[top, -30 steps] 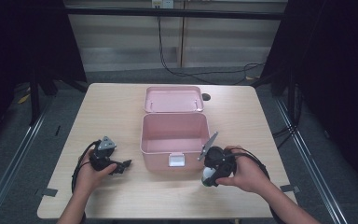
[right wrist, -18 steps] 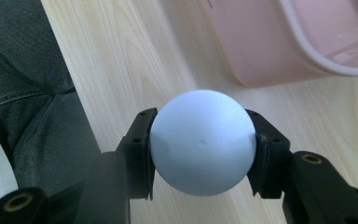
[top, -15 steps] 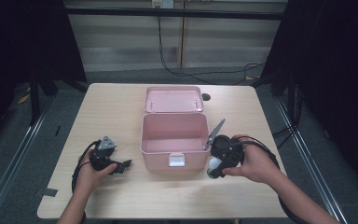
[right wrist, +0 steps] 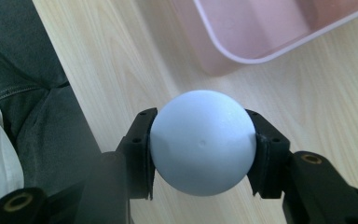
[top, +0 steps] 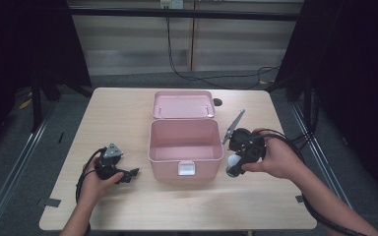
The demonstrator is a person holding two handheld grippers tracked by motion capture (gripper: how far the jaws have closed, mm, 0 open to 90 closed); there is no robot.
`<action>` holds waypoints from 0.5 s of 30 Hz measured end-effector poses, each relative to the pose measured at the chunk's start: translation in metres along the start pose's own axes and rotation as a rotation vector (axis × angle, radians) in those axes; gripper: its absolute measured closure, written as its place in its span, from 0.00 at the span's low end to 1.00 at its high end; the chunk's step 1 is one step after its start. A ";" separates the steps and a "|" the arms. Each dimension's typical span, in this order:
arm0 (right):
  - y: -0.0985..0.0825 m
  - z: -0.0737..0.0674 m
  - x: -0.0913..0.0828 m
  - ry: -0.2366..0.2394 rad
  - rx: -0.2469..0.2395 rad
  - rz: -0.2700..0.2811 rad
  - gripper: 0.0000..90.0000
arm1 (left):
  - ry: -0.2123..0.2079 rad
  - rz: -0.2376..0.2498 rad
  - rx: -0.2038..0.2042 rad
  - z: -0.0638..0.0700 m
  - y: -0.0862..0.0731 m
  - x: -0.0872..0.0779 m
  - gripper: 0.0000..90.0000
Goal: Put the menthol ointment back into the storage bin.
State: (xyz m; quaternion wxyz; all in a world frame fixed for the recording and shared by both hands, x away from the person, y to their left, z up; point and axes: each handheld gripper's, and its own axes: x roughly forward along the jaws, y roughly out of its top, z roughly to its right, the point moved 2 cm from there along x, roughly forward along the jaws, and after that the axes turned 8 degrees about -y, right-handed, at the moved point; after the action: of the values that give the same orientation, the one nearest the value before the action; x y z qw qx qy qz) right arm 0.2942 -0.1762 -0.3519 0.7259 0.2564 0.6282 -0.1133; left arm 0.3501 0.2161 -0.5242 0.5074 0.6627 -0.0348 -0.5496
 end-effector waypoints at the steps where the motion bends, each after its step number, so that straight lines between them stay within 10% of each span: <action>1: 0.000 0.001 -0.001 -0.001 0.000 0.003 0.56 | 0.000 0.000 0.000 0.000 0.000 0.000 0.07; 15: 0.013 0.008 -0.014 -0.014 0.005 0.001 0.56 | -0.001 0.000 -0.001 0.000 0.000 0.000 0.07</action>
State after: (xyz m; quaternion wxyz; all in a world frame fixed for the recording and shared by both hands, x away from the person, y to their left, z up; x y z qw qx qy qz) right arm 0.3048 -0.1721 -0.3344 0.7295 0.2577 0.6227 -0.1165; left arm 0.3501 0.2161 -0.5242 0.5076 0.6624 -0.0347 -0.5499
